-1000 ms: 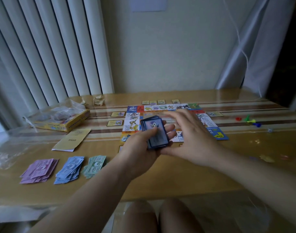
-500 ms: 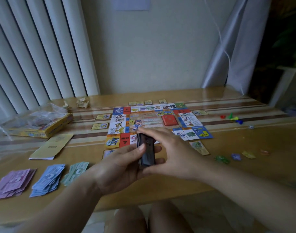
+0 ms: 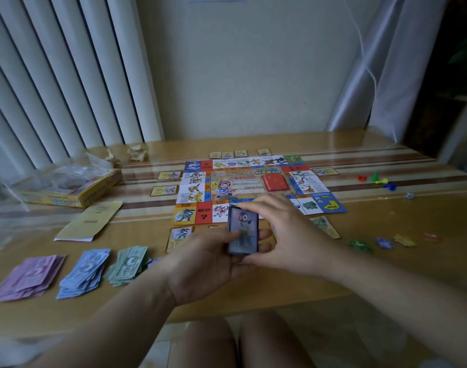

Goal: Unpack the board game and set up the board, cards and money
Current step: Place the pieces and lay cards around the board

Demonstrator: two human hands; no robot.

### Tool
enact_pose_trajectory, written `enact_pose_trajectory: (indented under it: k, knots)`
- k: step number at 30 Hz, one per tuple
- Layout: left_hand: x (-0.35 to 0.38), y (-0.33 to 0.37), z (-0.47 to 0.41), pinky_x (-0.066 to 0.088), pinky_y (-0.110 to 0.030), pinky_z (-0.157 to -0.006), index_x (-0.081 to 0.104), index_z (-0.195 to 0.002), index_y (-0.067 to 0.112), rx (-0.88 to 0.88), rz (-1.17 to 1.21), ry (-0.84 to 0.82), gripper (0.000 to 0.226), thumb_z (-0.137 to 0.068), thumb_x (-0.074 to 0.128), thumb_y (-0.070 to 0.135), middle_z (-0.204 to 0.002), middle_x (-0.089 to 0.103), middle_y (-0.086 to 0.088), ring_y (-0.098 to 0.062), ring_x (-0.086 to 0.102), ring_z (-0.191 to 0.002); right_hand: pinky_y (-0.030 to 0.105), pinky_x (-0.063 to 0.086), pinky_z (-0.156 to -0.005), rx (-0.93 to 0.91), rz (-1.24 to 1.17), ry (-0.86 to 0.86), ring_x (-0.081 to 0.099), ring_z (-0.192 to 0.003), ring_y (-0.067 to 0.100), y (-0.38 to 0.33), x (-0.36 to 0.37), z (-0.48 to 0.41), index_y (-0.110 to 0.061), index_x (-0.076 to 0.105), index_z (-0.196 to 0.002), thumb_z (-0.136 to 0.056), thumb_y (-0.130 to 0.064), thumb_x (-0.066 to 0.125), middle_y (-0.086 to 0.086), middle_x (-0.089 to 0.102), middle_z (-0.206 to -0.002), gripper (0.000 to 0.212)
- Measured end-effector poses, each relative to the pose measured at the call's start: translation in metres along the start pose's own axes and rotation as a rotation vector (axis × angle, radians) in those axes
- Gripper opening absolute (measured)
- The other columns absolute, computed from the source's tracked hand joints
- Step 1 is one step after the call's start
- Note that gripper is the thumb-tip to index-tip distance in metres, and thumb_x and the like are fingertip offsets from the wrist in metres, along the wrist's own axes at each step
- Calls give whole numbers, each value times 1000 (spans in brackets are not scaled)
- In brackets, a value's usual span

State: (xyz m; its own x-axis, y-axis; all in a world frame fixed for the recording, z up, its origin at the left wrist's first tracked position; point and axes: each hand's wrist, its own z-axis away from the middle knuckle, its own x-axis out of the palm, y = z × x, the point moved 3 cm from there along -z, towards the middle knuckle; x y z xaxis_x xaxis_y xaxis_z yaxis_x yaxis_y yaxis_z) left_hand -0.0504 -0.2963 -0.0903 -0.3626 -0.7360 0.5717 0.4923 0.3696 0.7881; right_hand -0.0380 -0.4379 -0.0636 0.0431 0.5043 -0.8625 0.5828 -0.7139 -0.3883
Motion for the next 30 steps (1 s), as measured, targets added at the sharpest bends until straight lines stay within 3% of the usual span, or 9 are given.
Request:
enact_pose_trajectory:
  k: [4,6,9,12,18,22,26,28,30]
  knots:
    - [8,-3,-9,59,-30,-76,53,-125,0,59,18,-6,38,-87,46,3,-115,67,-18,-24,69,-96,12,33,-91,125,-103,-57,38,-111,-6,5,-17,-2,-36,42,-136,-67,-48,78,-23,40,-118,79]
    - [11,-5,-14,59,-28,-73,51,-124,0,77,8,-4,37,-88,46,3,-107,68,-18,-24,70,-92,16,46,-80,268,-329,-7,55,-95,0,16,-22,-3,-37,53,-113,-67,-42,79,-16,55,-108,53]
    - [17,-8,-22,59,-26,-73,53,-122,2,112,-63,6,34,-88,49,3,-97,69,-16,-21,70,-90,29,53,-72,413,-547,50,64,-70,11,32,-23,-2,-19,58,-81,-70,-28,80,1,68,-81,26]
    - [21,-10,-33,59,-26,-70,58,-111,6,134,-148,131,22,-91,51,-1,-93,71,-12,-19,70,-85,18,54,-63,484,-636,53,65,-61,9,42,-25,2,-10,58,-69,-74,-16,78,4,69,-65,21]
    - [30,-10,-55,58,-28,-71,62,-100,9,153,-272,317,16,-85,62,2,-98,69,-15,-23,69,-87,29,57,-80,561,-664,64,68,-72,15,63,-32,3,-4,64,-77,-81,-10,72,7,71,-74,11]
    - [36,-11,-62,58,-29,-70,60,-106,7,101,-192,295,17,-89,60,10,-107,65,-17,-24,66,-92,39,53,-89,560,-547,-10,70,-85,24,72,-35,6,-11,69,-81,-85,-17,69,10,74,-85,7]
    - [38,3,-61,58,-31,-73,58,-102,7,192,-133,314,14,-97,50,16,-86,72,-8,-17,67,-79,40,53,-84,617,-590,150,64,-77,19,90,-59,0,-16,62,-80,-91,-10,60,11,70,-87,13]
    - [31,12,-59,55,-31,-80,59,-105,11,273,-459,397,16,-98,47,19,-82,71,-2,-15,64,-80,31,51,-76,627,-461,183,61,-77,16,103,-76,2,-16,61,-86,-92,-11,58,5,68,-88,8]
    - [29,14,-57,50,-27,-74,58,-111,21,275,-920,389,20,-100,42,22,-87,61,-5,-16,56,-76,25,46,-74,625,-248,29,60,-86,13,111,-76,8,-19,63,-103,-91,-18,62,-1,66,-95,13]
